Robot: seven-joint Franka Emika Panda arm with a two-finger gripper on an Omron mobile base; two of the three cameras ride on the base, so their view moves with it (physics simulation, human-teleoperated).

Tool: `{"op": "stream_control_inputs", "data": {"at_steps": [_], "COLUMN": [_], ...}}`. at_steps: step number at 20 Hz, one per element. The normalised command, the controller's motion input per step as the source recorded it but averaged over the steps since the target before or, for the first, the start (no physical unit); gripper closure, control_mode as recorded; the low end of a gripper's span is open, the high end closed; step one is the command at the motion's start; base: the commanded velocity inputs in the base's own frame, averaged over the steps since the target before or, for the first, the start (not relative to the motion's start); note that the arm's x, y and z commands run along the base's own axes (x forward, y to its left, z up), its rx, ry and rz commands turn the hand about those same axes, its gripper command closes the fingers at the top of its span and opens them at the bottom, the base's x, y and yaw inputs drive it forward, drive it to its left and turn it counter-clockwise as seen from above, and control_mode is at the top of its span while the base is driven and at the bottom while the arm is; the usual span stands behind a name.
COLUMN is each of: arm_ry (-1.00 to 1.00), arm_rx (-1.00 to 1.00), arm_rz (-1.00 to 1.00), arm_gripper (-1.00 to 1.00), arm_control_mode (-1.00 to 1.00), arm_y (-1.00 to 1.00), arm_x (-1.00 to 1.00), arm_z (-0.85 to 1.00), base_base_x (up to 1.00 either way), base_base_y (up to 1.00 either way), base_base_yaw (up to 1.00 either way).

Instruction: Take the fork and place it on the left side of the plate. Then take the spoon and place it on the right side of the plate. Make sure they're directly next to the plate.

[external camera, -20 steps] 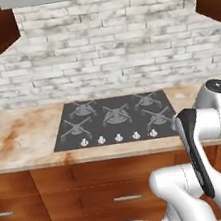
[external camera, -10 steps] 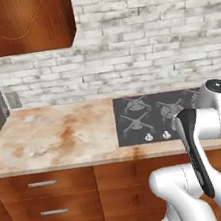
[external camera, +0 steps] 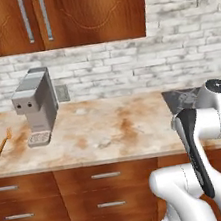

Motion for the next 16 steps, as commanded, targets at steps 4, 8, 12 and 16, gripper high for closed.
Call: {"op": "stream_control_inputs", "data": {"at_steps": [4, 8, 12, 16], "arm_ry": [0.0, 0.0, 0.0, 0.0], "arm_rx": [0.0, 0.0, 0.0, 0.0], "arm_rz": [0.0, 0.0, 0.0, 0.0], "arm_gripper": [-1.0, -1.0, -1.0, -1.0], "arm_control_mode": [1.0, 1.0, 1.0, 1.0], "arm_y": [0.0, 0.0, 0.0, 0.0], "arm_x": [0.0, 0.0, 0.0, 0.0], "arm_z": [0.0, 0.0, 0.0, 0.0], "base_base_x": [0.12, 0.11, 0.12, 0.15], "base_base_y": [1.0, 1.0, 1.0, 1.0], "base_base_yaw": [0.0, 0.0, 0.0, 0.0]}}
